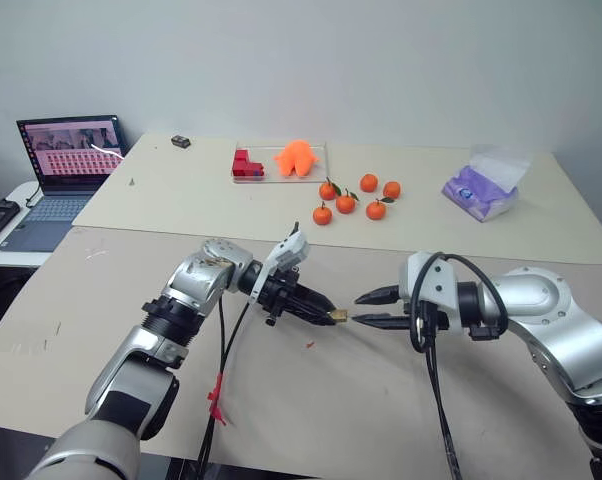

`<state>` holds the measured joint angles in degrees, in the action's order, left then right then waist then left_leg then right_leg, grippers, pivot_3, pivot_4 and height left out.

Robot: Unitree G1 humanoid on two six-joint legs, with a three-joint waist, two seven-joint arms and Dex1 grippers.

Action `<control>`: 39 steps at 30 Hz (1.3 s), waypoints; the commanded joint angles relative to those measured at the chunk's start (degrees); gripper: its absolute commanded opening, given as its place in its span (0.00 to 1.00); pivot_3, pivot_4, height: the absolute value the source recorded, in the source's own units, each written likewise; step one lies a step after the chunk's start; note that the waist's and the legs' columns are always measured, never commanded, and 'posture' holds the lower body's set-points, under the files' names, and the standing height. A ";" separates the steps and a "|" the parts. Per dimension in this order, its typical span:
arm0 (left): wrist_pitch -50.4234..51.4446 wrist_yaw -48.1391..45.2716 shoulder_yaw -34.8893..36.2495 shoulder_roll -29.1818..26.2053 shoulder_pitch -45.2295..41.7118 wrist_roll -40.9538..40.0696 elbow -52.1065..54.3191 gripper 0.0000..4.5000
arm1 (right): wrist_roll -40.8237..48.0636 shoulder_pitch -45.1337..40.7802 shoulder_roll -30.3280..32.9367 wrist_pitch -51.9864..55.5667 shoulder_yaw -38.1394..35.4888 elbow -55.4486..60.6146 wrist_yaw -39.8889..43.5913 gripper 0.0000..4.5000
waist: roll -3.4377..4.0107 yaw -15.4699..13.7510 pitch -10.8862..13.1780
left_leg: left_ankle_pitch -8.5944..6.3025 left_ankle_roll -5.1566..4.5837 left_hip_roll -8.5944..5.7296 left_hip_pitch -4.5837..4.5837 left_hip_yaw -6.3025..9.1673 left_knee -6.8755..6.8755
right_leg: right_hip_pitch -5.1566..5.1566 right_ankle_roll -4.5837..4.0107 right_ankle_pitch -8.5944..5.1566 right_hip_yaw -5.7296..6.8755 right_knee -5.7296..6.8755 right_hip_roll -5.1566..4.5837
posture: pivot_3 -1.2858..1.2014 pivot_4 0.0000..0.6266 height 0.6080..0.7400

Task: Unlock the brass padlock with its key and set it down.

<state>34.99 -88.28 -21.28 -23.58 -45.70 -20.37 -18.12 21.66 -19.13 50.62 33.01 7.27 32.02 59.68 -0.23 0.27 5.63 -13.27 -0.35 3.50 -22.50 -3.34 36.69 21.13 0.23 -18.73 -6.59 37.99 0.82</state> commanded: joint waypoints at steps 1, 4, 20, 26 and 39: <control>-1.80 -0.67 1.04 0.04 -1.98 0.06 0.06 0.18 | 1.07 -0.86 0.99 -0.45 -2.01 0.89 0.69 0.49 | 0.00 0.00 0.00 | 0.00 0.00 0.00 0.00 0.00 0.00 | 0.00 0.00 0.00 0.00 0.00 0.00 | 0.52 0.24 0.49; -1.68 -0.73 1.13 0.24 -2.27 -0.15 -0.20 0.18 | 0.67 -0.42 1.23 -1.08 -1.81 0.80 0.79 0.49 | 0.00 0.02 0.00 | 0.00 -0.01 0.01 0.00 0.00 0.00 | 0.00 0.00 0.00 0.00 0.00 0.01 | 0.52 0.24 0.49; -1.28 -1.58 0.58 -0.31 -2.62 -0.46 3.59 0.18 | 0.09 -0.33 0.46 -2.42 -1.22 -1.22 0.38 0.49 | 0.01 0.18 0.00 | 0.00 -0.01 0.02 0.01 0.00 0.02 | 0.00 0.00 0.00 -0.02 0.01 0.02 | 0.52 0.24 0.49; -1.48 -1.43 0.57 -0.04 -2.50 -0.36 3.09 0.18 | 0.92 -0.66 0.73 -1.16 -1.58 -0.16 0.25 0.49 | 0.01 0.25 0.00 | 0.00 -0.01 0.02 0.00 0.00 0.02 | 0.00 0.00 0.00 -0.02 0.01 0.02 | 0.52 0.24 0.49; -2.03 -1.29 0.31 0.50 -2.47 -0.20 3.39 0.18 | 2.00 0.25 1.43 -0.05 -2.18 0.98 0.62 0.01 | 0.00 0.37 0.00 | 0.00 -0.01 0.02 0.00 0.00 0.02 | 0.00 0.00 0.00 -0.02 0.01 0.03 | 0.52 0.24 0.49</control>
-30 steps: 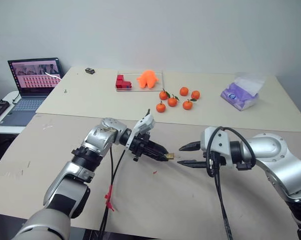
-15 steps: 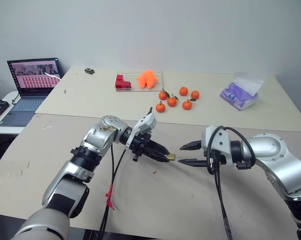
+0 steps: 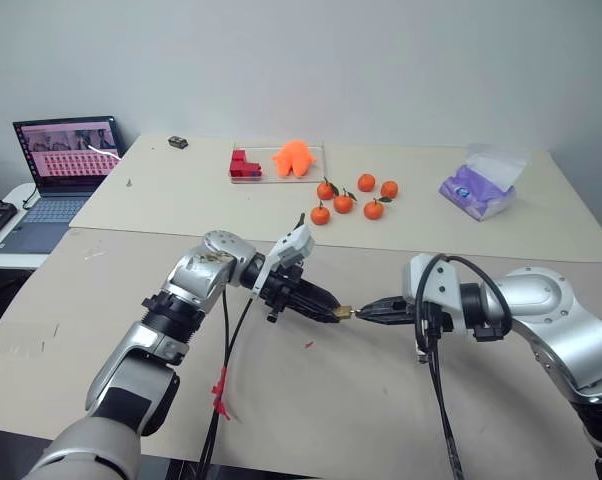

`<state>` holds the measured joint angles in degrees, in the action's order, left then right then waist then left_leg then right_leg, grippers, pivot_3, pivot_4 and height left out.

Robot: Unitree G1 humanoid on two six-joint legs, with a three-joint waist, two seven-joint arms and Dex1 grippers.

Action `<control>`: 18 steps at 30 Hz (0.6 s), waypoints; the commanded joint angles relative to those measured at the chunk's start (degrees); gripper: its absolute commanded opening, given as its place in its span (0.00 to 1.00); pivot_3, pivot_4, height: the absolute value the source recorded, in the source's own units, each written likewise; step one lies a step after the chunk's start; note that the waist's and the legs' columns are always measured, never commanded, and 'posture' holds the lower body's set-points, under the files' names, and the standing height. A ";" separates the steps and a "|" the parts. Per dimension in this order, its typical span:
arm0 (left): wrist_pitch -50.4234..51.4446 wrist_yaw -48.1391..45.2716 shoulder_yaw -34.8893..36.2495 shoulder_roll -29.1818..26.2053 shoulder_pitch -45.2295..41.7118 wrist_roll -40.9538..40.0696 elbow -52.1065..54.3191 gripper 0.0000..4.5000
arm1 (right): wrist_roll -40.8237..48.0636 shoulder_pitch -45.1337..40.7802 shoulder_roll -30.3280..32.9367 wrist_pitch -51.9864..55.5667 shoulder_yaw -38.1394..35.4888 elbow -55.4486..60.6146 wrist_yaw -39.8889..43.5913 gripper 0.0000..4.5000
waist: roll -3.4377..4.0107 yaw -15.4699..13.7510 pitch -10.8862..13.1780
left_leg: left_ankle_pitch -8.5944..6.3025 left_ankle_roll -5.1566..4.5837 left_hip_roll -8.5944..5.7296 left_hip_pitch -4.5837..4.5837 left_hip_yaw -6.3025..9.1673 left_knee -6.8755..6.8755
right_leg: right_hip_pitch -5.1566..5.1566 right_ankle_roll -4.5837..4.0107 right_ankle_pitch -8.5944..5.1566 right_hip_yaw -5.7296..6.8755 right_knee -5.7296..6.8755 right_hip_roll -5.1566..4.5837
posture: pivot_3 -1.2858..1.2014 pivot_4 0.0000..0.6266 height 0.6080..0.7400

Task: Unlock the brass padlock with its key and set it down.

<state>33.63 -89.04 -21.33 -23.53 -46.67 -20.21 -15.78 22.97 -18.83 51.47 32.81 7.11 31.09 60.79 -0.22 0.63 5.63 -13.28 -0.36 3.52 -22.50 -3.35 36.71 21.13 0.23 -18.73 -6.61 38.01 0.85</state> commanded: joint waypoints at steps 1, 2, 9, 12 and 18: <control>-0.72 -0.52 0.37 0.48 -1.53 -0.34 1.01 0.18 | 0.73 0.00 0.64 0.14 -2.06 1.92 -0.51 0.01 | 0.00 0.00 0.00 | 0.00 0.00 0.00 0.00 0.00 0.00 | 0.00 0.00 0.00 0.00 0.00 0.00 | 0.52 0.24 0.49; -0.74 -0.46 0.40 0.55 -1.58 -0.34 0.98 0.18 | 0.79 0.03 0.71 0.14 -2.11 1.92 -0.52 0.01 | 0.00 0.00 0.00 | 0.00 0.00 0.00 0.00 0.00 0.00 | 0.00 0.00 0.00 0.00 0.00 0.00 | 0.52 0.24 0.49; -1.42 1.94 1.53 1.94 -2.28 -0.43 1.72 0.18 | 1.87 -0.23 0.72 2.13 -2.01 2.13 -1.11 0.01 | -0.01 -0.01 0.01 | 0.00 0.00 0.00 0.01 0.00 0.00 | 0.00 0.00 0.00 0.00 0.00 0.00 | 0.52 0.24 0.49; -0.99 2.29 1.73 2.06 -2.49 -0.77 2.35 0.18 | 1.65 -0.10 0.68 2.95 -1.53 2.20 -1.39 0.01 | -0.01 0.04 0.01 | 0.00 0.00 0.01 0.00 0.00 0.00 | 0.00 0.00 0.00 0.00 0.00 0.01 | 0.52 0.24 0.49; -0.92 2.49 1.70 1.85 -2.21 -0.92 2.50 0.18 | -1.62 -0.08 1.23 -0.66 -0.22 1.27 -0.93 0.13 | 0.00 0.03 0.00 | 0.00 0.00 0.01 0.01 0.00 0.00 | 0.00 0.00 0.00 -0.02 0.01 0.02 | 0.52 0.24 0.49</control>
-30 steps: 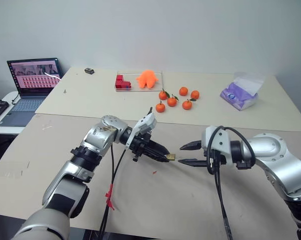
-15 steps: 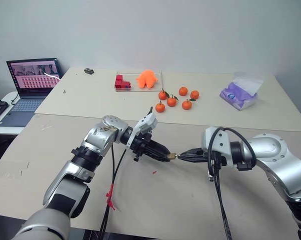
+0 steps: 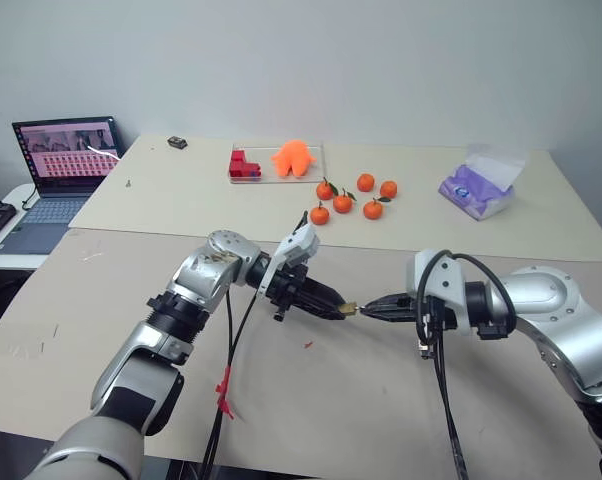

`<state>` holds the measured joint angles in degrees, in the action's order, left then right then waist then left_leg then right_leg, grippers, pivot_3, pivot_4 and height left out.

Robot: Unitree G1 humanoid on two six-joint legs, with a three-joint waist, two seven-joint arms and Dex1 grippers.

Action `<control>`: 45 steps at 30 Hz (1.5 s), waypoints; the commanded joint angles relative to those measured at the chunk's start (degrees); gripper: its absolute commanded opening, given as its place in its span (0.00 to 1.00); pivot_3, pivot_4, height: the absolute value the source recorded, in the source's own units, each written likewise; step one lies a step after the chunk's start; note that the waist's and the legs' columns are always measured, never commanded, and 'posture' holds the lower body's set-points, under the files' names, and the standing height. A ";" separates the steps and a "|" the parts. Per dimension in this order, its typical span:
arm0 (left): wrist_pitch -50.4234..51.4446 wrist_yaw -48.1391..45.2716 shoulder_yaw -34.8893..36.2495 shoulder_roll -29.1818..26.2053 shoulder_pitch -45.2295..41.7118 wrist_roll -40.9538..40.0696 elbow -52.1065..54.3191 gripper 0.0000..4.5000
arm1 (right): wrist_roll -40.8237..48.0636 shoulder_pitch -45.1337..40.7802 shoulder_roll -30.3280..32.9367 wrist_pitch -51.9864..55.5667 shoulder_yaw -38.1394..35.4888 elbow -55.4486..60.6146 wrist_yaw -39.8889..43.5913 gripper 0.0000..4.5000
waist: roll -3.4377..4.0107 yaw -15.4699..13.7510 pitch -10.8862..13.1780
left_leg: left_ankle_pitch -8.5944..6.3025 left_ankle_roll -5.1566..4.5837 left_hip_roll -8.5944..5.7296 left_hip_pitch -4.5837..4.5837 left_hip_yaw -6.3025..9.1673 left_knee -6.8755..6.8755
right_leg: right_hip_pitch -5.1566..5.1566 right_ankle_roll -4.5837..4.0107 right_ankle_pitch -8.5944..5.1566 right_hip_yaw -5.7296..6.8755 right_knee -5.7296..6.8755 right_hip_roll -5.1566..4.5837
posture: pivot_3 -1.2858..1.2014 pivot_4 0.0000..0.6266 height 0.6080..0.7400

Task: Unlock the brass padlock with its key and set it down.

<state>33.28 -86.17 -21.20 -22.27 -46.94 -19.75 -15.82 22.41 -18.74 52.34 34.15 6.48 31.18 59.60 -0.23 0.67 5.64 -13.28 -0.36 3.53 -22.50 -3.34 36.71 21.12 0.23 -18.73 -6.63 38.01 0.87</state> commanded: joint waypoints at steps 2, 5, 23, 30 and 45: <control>-0.46 -0.53 1.41 0.33 -1.75 -1.37 2.89 0.18 | -1.73 -0.56 0.77 -2.61 0.59 0.98 0.88 0.27 | 0.01 -0.01 0.00 | 0.00 0.00 0.00 0.00 0.00 0.00 | 0.00 0.00 0.00 0.00 0.00 0.00 | 0.52 0.24 0.49; 0.06 -0.56 1.39 0.17 -1.65 -1.69 3.36 0.18 | -3.46 -0.97 0.64 -4.53 0.79 0.60 0.31 0.49 | 0.01 0.02 0.00 | 0.00 0.00 0.00 -0.01 0.00 0.00 | 0.00 0.00 0.00 0.00 0.00 0.00 | 0.52 0.24 0.49; 6.74 -0.35 4.81 2.89 -4.98 -5.58 -3.76 0.18 | -0.72 -2.22 0.21 -2.35 -1.07 3.46 1.00 0.65 | -0.02 0.01 0.01 | 0.00 -0.01 0.02 0.02 0.01 0.01 | -0.01 0.00 0.00 0.01 0.02 0.03 | 0.52 0.24 0.49; 6.80 -0.93 4.83 3.64 -6.49 -5.82 -5.38 0.18 | -0.55 -1.72 0.81 -2.95 -2.41 4.07 0.73 0.65 | -0.02 0.01 0.02 | -0.01 -0.01 0.02 0.01 0.00 0.00 | 0.00 0.00 0.00 0.00 0.00 0.04 | 0.52 0.24 0.49; 7.13 -4.98 1.96 2.28 -5.12 -5.28 -4.34 0.18 | 0.37 -4.85 0.78 -7.22 -4.85 1.00 2.09 0.65 | 0.01 0.03 0.00 | -0.01 -0.02 0.04 0.02 -0.01 0.00 | 0.00 0.00 0.00 -0.01 0.00 0.06 | 0.52 0.24 0.49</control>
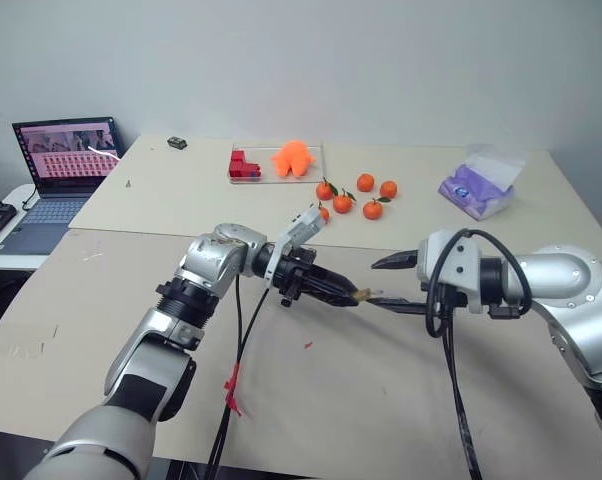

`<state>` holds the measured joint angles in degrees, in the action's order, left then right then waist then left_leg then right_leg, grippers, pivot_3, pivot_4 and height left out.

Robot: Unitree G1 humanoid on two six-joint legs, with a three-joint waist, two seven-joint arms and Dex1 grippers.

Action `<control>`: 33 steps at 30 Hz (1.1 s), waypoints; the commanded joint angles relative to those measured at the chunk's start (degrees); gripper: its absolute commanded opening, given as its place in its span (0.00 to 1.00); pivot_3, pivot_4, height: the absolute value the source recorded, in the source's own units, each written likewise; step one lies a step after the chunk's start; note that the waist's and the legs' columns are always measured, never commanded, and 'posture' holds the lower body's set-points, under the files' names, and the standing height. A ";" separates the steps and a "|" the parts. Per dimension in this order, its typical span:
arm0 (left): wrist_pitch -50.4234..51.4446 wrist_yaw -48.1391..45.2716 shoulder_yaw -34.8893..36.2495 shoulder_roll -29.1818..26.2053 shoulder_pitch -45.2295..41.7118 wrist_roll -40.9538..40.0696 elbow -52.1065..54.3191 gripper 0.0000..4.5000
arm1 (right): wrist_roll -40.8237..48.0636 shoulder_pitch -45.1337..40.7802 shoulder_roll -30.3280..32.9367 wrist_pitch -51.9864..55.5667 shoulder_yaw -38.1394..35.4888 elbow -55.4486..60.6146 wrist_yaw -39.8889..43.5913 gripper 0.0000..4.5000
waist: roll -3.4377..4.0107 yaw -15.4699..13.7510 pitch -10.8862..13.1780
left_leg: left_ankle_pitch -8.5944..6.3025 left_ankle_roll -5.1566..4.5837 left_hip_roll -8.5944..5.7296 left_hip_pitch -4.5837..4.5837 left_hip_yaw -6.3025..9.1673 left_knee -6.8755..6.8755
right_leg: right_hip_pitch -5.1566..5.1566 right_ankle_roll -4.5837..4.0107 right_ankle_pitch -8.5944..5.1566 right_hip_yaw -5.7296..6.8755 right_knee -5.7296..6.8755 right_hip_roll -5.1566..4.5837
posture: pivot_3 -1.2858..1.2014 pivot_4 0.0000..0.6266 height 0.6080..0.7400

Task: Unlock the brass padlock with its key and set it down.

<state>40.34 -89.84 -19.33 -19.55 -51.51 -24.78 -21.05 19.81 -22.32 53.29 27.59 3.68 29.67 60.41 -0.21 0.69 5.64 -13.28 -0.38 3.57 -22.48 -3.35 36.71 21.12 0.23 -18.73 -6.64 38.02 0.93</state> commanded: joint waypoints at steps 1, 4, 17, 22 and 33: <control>-0.11 -1.45 0.07 -0.38 -0.73 -0.12 0.29 0.18 | 3.44 -1.15 -0.08 -0.68 -1.95 3.12 1.66 0.65 | 0.00 0.00 0.00 | 0.00 0.00 0.00 0.00 0.00 0.00 | 0.00 0.00 0.00 0.00 0.00 0.00 | 0.52 0.24 0.49; -0.51 -1.53 0.15 0.12 -1.65 0.28 -1.52 0.18 | 5.22 0.16 1.27 0.65 -1.55 5.13 3.34 0.65 | 0.00 -0.02 0.00 | 0.00 0.00 0.00 0.00 0.00 0.00 | 0.00 0.00 0.00 0.00 0.00 -0.01 | 0.52 0.24 0.49; -1.50 -1.69 -0.03 1.43 -1.87 1.22 -0.87 0.18 | 4.23 4.71 2.00 -0.28 0.15 9.36 3.09 0.65 | -0.08 0.07 0.06 | 0.00 0.00 0.03 0.00 0.02 0.01 | -0.01 0.00 0.00 0.00 0.01 0.04 | 0.52 0.24 0.49; -1.04 -1.63 0.11 1.75 -2.20 1.19 -0.96 0.18 | 3.39 5.01 1.95 -1.13 0.66 9.24 3.08 0.65 | -0.09 0.05 0.06 | 0.00 0.00 0.05 0.01 0.02 0.01 | 0.00 0.00 0.00 0.00 0.02 0.05 | 0.52 0.24 0.49; 1.47 -1.55 -0.12 1.17 -1.87 0.69 2.61 0.18 | 1.15 4.84 0.87 -2.76 1.93 7.76 2.39 0.65 | -0.08 0.02 0.06 | 0.00 0.00 0.04 0.00 0.02 0.01 | 0.00 0.00 0.00 -0.01 0.02 0.04 | 0.52 0.24 0.49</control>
<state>41.70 -91.13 -20.62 -18.18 -51.58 -22.64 -21.27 21.47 -17.23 54.41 26.34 5.10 37.00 62.82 -0.29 0.71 5.69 -13.28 -0.38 3.61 -22.47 -3.34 36.72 21.12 0.23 -18.73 -6.65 38.03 0.97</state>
